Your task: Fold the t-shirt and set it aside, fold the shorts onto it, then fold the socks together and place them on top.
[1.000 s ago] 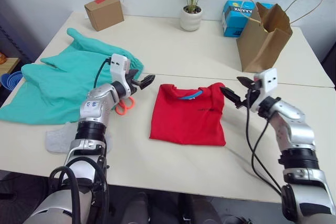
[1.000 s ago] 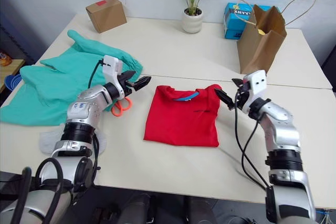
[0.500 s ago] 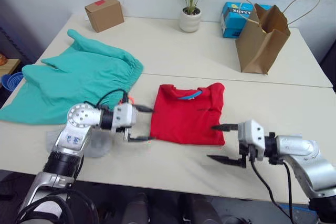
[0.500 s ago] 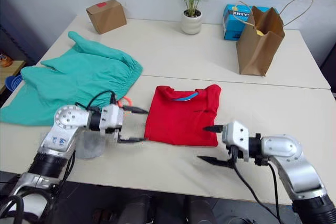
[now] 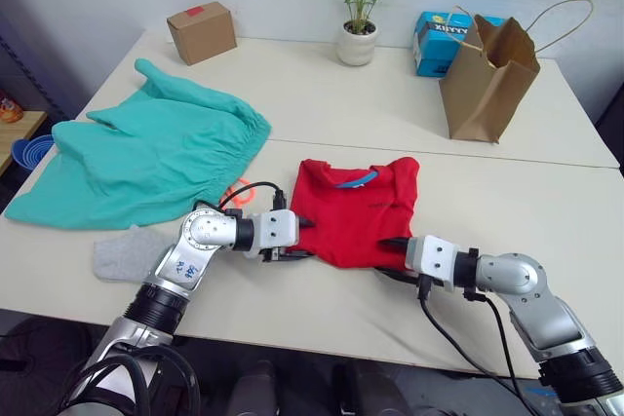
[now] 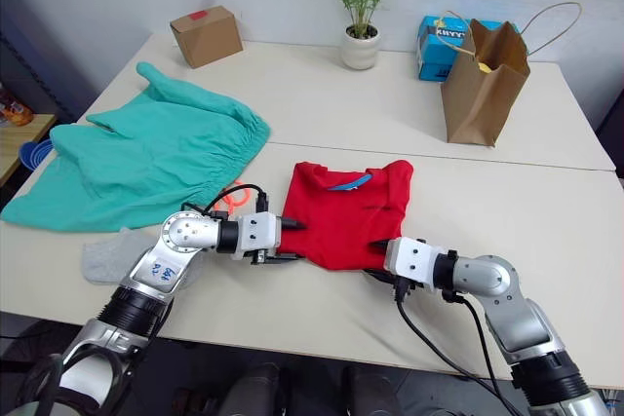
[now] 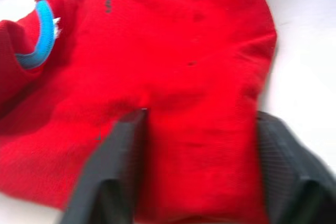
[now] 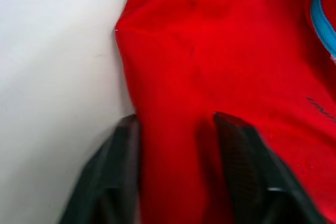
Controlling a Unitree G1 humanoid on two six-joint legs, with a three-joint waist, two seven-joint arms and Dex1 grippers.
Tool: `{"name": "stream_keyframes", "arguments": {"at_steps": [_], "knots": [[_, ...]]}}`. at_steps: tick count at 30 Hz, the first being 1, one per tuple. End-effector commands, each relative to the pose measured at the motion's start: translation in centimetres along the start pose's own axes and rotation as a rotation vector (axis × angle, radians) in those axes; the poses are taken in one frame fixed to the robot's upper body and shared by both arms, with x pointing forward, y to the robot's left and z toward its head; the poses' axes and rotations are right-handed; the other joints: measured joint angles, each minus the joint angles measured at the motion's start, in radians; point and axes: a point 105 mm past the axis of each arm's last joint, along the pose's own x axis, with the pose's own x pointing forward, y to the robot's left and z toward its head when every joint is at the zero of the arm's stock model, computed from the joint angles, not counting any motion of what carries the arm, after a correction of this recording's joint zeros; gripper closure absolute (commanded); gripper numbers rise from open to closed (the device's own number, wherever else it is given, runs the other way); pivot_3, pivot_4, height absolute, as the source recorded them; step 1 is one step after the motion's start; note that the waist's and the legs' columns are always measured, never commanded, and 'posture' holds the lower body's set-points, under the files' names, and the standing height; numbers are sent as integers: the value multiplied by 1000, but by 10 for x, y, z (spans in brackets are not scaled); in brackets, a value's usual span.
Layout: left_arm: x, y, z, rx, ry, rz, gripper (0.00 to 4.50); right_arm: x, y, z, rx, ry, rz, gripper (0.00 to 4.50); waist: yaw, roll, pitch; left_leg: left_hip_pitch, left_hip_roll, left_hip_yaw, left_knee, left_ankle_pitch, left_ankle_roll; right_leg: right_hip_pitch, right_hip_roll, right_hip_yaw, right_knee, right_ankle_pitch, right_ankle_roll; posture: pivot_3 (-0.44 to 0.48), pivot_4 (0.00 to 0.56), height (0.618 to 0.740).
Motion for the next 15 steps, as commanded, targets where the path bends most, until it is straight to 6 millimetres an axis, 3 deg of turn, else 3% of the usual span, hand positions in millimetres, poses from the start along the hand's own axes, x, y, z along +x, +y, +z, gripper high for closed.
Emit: {"name": "stream_keyframes", "arguments": {"at_steps": [1,3,5,8,15], "knots": [[-6,-21,-7,-75,39,-105,3164,-5,11,3,21,-4,58,3750,-1,0,0,4,0,0,-2,0,0,4,0,0,-2,0,0,0,150,740],[-16,-35,0,-96,10,-188,3793,-9,20,7,45,-15,100,4442,-7,0,0,11,0,0,-10,0,0,10,0,0,-7,0,0,0,150,740],[-27,-49,4,-83,12,-259,4466,-14,28,12,61,-31,127,4500,-9,0,0,11,1,0,-13,0,-2,9,1,0,-9,-1,-2,0,150,740],[-40,-59,3,-23,61,-318,4466,-25,37,15,74,-15,151,4500,-3,0,0,10,2,0,-17,0,-5,7,2,-1,-11,-2,-3,0,150,740],[-46,-56,2,-17,78,-266,4466,-35,49,17,159,1,153,4500,-2,0,0,11,1,-1,-16,0,-3,10,1,-1,-14,-2,-3,0,150,740]]}}
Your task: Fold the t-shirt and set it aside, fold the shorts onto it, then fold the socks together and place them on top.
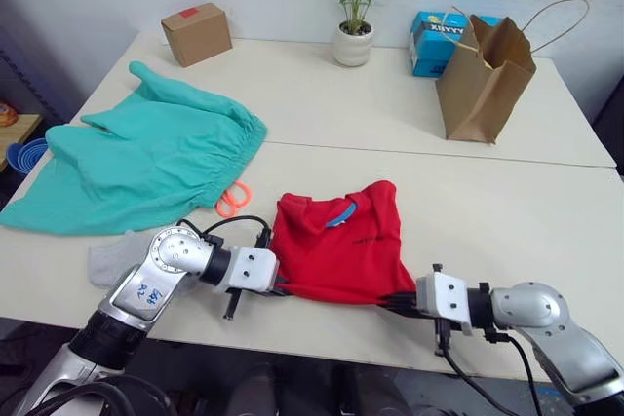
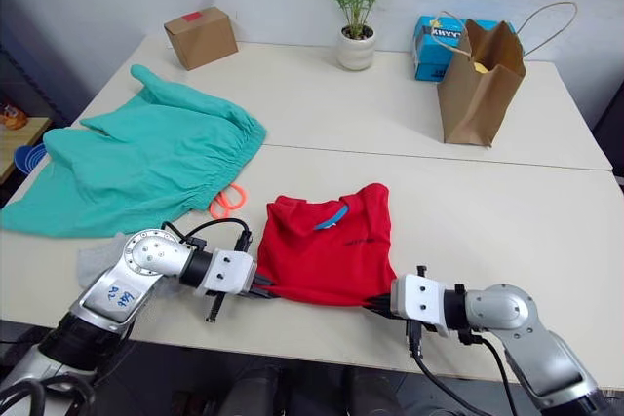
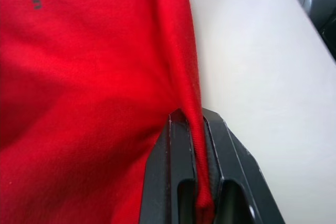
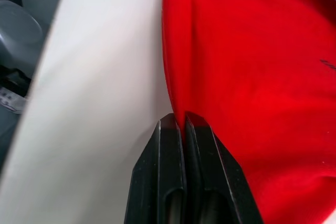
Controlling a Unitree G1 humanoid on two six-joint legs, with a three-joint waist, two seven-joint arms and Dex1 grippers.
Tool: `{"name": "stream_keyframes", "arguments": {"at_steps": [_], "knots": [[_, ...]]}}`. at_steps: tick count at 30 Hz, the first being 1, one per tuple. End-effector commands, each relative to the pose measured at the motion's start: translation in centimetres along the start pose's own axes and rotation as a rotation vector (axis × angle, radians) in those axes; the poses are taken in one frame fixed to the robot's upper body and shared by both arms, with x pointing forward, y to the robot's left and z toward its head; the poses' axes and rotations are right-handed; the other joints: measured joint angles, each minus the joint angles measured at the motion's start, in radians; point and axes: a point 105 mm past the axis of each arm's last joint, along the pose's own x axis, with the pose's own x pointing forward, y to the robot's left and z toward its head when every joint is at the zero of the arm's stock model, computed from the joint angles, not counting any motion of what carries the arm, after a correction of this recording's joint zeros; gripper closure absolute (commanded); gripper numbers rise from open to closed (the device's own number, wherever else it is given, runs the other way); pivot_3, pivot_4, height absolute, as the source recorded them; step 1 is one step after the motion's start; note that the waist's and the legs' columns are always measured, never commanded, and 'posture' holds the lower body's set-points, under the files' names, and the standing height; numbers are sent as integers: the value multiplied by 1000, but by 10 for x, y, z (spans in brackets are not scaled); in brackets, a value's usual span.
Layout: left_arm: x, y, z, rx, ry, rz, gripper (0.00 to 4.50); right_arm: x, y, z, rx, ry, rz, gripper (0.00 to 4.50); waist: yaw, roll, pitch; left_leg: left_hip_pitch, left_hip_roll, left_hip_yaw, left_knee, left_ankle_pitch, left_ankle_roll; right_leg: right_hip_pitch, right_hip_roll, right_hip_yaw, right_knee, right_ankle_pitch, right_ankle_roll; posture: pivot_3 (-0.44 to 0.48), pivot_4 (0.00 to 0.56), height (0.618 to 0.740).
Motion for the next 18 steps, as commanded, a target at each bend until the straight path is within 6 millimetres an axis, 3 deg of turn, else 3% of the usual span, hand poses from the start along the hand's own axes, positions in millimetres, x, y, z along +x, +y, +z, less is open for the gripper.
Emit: {"name": "stream_keyframes", "arguments": {"at_steps": [1,3,4,11,12,16,18], "knots": [[-7,0,-7,-6,36,27,4466,-8,-3,2,37,2,-53,4500,0,0,0,0,0,0,0,0,0,0,0,0,0,0,0,0,150,740],[-9,-2,-7,-10,33,14,4466,-7,2,3,99,-29,-52,4500,0,0,0,0,0,0,-1,0,0,0,0,0,-1,0,0,0,150,740],[-11,-2,-7,-30,31,10,4490,-7,3,3,110,-34,-46,4276,0,0,0,0,0,0,-2,0,0,0,0,0,-1,0,0,0,150,740],[-36,1,16,-129,-120,-13,2409,-28,22,19,307,-137,93,2041,0,0,0,0,0,0,-3,0,0,0,0,0,-2,0,0,0,150,740],[-40,4,17,-135,-128,-2,2111,-31,20,24,331,-157,104,2028,0,0,0,0,0,0,-3,0,0,0,0,0,-2,0,0,0,150,740],[-56,13,29,-229,-215,21,2111,-39,3,45,358,-217,108,2028,-4,0,0,0,0,-1,-2,0,0,0,0,0,-2,0,0,0,150,740],[-58,18,38,-266,-275,34,2072,-33,-21,46,339,-250,6,2439,-5,-1,0,0,0,-1,-3,0,0,0,1,0,-2,0,0,0,150,740]]}}
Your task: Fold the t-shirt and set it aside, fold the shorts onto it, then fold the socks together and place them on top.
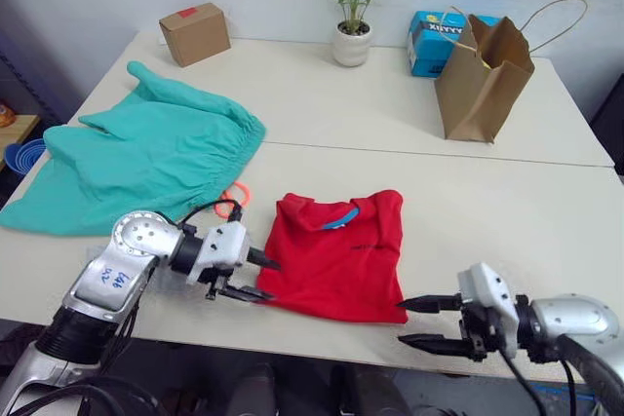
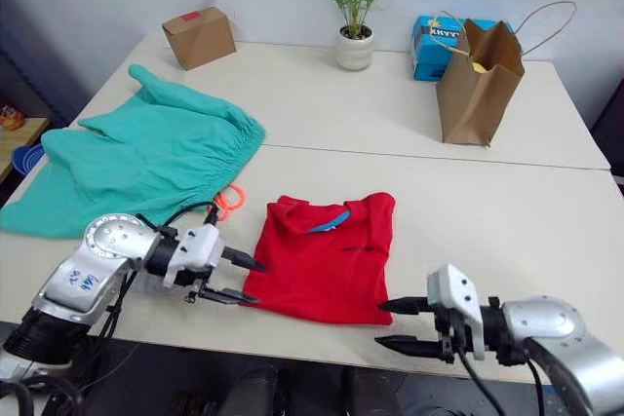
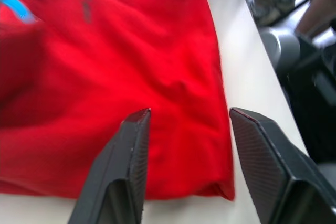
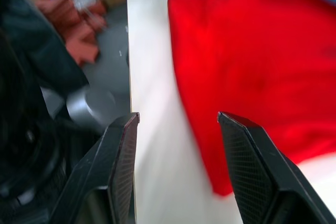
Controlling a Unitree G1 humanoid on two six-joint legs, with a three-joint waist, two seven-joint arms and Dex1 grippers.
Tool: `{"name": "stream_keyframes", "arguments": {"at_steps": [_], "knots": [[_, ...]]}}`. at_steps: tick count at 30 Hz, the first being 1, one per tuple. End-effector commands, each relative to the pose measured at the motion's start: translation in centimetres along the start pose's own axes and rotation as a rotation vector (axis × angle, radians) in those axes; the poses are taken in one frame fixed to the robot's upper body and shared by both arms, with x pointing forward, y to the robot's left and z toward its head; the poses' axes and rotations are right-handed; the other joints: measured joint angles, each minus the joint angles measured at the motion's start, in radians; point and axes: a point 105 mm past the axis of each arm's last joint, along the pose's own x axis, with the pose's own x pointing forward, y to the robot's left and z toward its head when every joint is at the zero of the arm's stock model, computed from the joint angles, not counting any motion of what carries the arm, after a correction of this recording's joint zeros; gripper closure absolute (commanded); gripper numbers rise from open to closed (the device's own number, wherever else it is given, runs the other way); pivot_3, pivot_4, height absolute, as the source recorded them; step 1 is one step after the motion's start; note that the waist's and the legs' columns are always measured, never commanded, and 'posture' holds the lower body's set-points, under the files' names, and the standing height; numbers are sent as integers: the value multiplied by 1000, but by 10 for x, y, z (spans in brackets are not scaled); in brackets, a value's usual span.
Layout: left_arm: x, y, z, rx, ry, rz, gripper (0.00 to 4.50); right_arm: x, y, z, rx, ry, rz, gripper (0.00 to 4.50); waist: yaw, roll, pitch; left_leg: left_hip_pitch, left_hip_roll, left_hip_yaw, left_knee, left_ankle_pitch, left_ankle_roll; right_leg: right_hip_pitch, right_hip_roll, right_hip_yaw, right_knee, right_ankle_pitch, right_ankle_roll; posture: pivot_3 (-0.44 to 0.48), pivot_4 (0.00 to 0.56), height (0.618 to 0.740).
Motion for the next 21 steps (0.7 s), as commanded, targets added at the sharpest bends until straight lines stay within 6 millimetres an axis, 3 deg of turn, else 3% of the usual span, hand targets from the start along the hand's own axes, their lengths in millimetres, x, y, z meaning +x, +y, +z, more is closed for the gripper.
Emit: {"name": "stream_keyframes", "arguments": {"at_steps": [1,6,10,15,19,21], "knots": [[-1,4,21,-1,-92,13,2072,9,-27,17,-38,-83,-106,2674,0,0,0,0,0,0,0,0,0,0,0,0,0,0,0,0,150,740],[32,26,3,105,-38,114,3295,42,-69,7,-204,-62,-247,4428,9,0,0,-2,-1,0,0,0,0,-2,-1,0,-2,0,0,0,150,740],[54,26,-8,113,2,82,4470,64,-79,-1,-281,-20,-229,4500,6,0,0,-7,-1,1,2,1,-2,-6,-1,1,-1,0,1,0,150,740],[67,44,-8,124,5,160,4470,76,-85,-5,-287,14,-215,4500,6,0,0,-8,-1,1,4,1,-2,-7,-1,1,2,0,1,0,150,740],[67,89,7,89,-64,381,4470,75,-87,-11,-303,72,-199,4500,6,0,0,-6,-1,1,6,0,0,-6,-1,0,5,0,1,0,150,740],[62,107,4,52,-43,476,4470,74,-87,-12,-299,74,-199,4500,7,0,0,-6,-1,1,6,0,0,-6,-1,0,6,0,1,0,150,740]]}}
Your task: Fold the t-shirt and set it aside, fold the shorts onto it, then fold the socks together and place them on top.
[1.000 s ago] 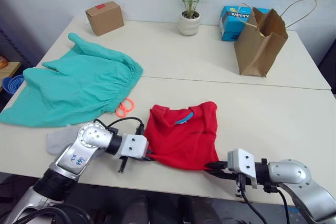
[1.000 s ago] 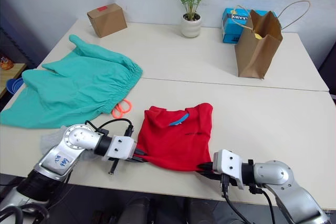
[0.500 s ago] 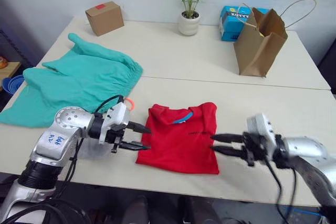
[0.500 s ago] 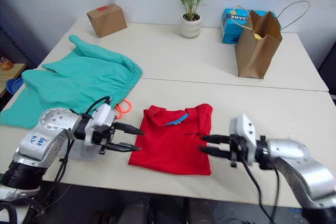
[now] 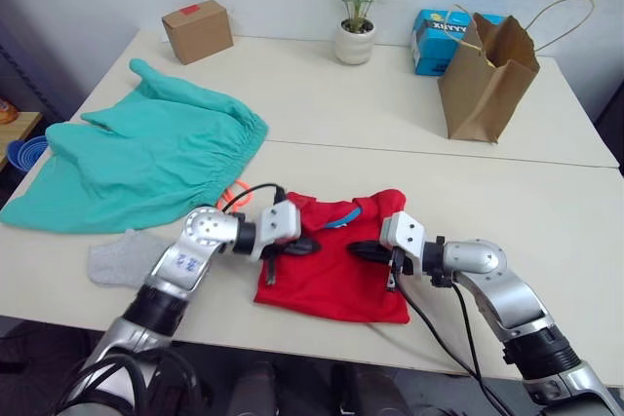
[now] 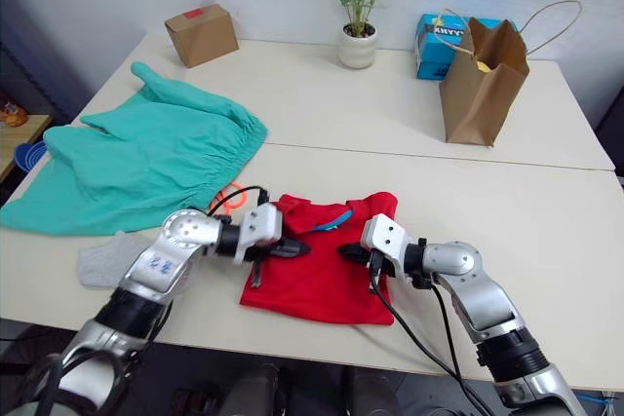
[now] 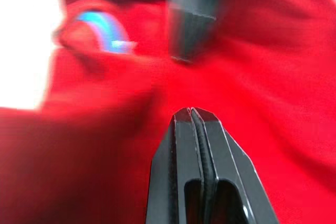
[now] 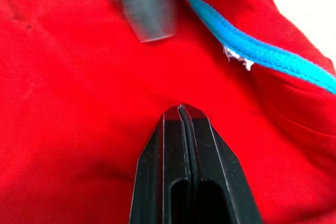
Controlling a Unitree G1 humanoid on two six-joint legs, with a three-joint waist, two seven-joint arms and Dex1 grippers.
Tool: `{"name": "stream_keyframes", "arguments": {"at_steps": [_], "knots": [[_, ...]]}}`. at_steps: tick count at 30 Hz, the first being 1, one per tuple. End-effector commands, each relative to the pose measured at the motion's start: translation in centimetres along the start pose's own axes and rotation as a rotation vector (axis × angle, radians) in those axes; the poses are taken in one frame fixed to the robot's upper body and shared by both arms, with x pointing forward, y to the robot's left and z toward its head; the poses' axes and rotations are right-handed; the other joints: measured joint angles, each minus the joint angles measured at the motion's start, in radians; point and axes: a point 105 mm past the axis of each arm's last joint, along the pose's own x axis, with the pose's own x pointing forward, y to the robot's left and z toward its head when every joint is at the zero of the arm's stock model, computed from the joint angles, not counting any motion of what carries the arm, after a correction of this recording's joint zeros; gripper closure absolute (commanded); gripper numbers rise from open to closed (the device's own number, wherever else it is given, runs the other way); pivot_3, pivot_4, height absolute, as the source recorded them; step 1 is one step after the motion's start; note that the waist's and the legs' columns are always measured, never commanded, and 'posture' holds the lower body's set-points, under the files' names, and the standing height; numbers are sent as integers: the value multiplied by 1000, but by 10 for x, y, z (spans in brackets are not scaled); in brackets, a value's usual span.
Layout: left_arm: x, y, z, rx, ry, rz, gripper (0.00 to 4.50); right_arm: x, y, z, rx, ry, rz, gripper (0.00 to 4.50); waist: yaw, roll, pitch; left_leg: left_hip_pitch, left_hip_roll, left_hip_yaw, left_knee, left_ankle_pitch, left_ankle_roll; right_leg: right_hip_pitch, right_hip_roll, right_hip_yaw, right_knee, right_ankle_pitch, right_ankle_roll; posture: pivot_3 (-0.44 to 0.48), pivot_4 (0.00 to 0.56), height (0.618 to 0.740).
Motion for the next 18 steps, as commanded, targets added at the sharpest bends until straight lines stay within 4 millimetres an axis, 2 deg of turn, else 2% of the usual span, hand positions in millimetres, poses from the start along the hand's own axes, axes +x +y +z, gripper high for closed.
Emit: {"name": "stream_keyframes", "arguments": {"at_steps": [1,6,7,9,11,15,18], "knots": [[-6,36,-1,-17,29,192,4470,-4,-1,3,-21,-1,5,4500,0,0,0,0,0,0,0,0,0,0,0,0,0,0,0,0,150,740],[-15,58,-7,-83,32,322,4470,-10,-10,6,-15,-13,-35,4500,-3,0,0,0,1,0,0,2,-4,-1,1,0,1,0,0,0,150,740],[-18,61,-7,-74,32,342,4470,-14,-17,7,-8,-11,-70,4500,-2,0,0,0,1,0,0,2,-4,-2,1,0,1,0,0,0,150,740],[-30,69,-5,-70,17,386,4470,-30,-43,10,21,-22,-229,4500,-1,0,0,0,0,0,0,3,-5,-2,0,0,2,0,0,0,150,740],[-42,75,-6,-92,5,429,4470,-42,-56,6,41,-8,-334,4500,0,0,0,-1,0,0,1,3,-5,-1,-1,0,2,0,0,0,150,740],[-56,73,-9,-73,21,426,4470,-54,-66,-6,96,31,-480,4500,-2,0,0,0,1,0,-1,3,-5,-3,0,0,2,0,0,0,150,740],[-61,68,-2,-61,-8,405,4470,-57,-67,-6,95,34,-525,4500,-2,0,0,-1,1,1,-2,4,-7,-4,0,0,3,0,0,0,150,740]]}}
